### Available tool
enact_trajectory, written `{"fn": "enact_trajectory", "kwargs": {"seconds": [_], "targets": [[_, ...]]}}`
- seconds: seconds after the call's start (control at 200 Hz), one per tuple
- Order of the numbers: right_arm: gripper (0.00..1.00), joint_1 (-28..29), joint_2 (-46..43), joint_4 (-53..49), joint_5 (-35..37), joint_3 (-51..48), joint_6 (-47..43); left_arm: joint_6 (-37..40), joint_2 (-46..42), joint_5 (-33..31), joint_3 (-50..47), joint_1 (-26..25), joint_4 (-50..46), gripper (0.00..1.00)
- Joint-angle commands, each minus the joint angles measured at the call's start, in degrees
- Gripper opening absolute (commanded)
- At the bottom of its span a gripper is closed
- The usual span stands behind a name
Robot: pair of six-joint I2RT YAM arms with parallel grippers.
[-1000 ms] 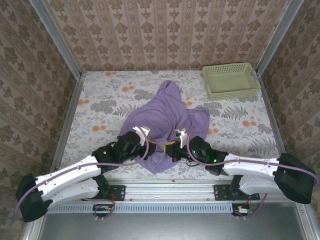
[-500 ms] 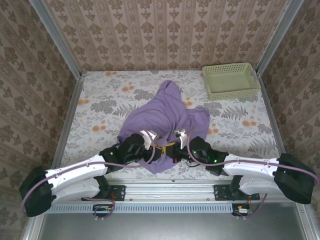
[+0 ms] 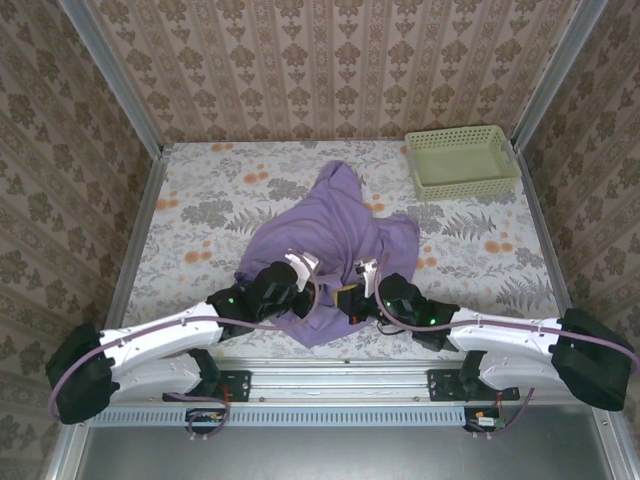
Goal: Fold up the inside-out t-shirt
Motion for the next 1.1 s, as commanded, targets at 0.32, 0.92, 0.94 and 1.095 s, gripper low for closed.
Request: {"fn": "enact_trajectory", "kwargs": {"seconds": [0.32,0.92,0.94,1.095], "targets": [[0.42,1.0,-6.2,-21.9,18.5,5.8,-4.1,-1.0,-1.8,2.5,3.6,0.8,-1.5,0.00],[0.48,13.7,7.6,-16.6,28.2,13.1,-9.2,-2.1,-1.3,7.7,4.9,1.9,-1.1,0.00],[0.46,13.5,8.1,-16.5,28.2,13.6,-9.4,-2.1,-1.4,7.9,5.0,1.9,-1.1,0.00],[0.13,10.9,6.0,-14.7,23.0,12.2,-7.9,-2.8,-1.5,5.8,5.6,4.6,-3.8,0.08]]}}
